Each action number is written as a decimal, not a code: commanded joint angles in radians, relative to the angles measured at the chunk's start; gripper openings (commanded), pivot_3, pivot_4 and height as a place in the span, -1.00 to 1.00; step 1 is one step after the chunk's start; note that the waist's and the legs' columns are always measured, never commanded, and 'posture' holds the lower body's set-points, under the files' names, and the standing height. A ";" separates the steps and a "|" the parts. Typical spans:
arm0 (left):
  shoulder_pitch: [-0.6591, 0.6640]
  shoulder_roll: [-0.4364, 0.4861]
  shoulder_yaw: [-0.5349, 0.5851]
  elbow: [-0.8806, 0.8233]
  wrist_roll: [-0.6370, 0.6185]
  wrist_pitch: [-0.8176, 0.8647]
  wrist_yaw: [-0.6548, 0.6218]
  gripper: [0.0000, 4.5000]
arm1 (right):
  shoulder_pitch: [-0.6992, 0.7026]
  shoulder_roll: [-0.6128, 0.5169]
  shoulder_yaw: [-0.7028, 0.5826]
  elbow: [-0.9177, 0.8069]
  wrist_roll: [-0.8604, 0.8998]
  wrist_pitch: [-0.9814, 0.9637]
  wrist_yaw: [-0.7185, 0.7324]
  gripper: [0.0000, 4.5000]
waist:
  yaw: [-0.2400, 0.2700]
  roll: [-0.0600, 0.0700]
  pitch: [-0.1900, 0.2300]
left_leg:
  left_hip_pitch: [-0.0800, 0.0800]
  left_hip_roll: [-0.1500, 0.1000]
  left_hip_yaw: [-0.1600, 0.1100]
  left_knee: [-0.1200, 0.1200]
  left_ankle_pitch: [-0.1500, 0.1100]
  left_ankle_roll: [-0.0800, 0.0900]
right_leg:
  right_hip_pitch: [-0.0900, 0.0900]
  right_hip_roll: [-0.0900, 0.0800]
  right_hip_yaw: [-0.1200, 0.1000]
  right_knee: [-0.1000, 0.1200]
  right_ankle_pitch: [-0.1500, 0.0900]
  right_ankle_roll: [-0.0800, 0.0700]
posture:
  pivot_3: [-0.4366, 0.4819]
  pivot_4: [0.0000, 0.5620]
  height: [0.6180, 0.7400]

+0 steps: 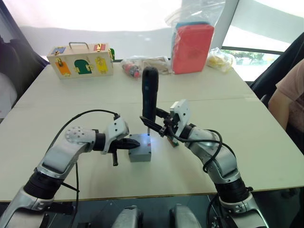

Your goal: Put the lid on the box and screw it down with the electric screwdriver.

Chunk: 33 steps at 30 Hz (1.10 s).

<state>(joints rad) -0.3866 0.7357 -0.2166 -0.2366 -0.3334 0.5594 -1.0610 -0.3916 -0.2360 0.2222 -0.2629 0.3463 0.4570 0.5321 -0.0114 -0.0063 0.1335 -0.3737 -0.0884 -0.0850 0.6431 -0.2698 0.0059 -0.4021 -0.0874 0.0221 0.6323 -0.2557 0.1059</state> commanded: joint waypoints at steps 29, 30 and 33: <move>-0.094 -0.139 0.203 0.069 -0.165 0.089 0.096 -1.00 | -0.456 -0.166 -0.457 0.069 0.482 0.585 -0.101 -0.21 | 0.000 0.002 0.016 | -0.025 0.000 -0.001 0.003 0.003 -0.004 | -0.019 -0.002 0.000 0.002 0.001 0.000 | -0.05 -0.47 1.00; -0.110 -0.129 0.208 0.069 -0.179 0.109 0.086 -1.00 | -0.485 -0.182 -0.484 0.106 0.501 0.654 -0.126 -0.21 | 0.000 0.002 0.016 | -0.029 0.000 -0.002 0.004 0.004 -0.007 | -0.023 -0.001 -0.001 0.003 0.001 -0.001 | -0.05 -0.47 1.00; -0.168 -0.033 0.170 0.024 -0.185 0.133 -0.015 -1.00 | -0.561 -0.354 -0.451 0.264 0.443 0.886 -0.148 -0.21 | -0.002 0.002 0.017 | -0.032 0.000 -0.001 0.004 0.005 -0.008 | -0.027 -0.002 0.000 0.004 0.001 -0.001 | -0.05 -0.47 1.00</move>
<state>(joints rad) -0.5243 0.6451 -0.0463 -0.1557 -0.5046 0.6866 -1.0071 -0.9071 -0.4889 -0.2257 -0.0698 0.8164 1.2073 0.3921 -0.0132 -0.0040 0.1502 -0.4067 -0.0887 -0.0857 0.6472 -0.2651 -0.0013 -0.4296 -0.0898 0.0217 0.6354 -0.2545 0.1050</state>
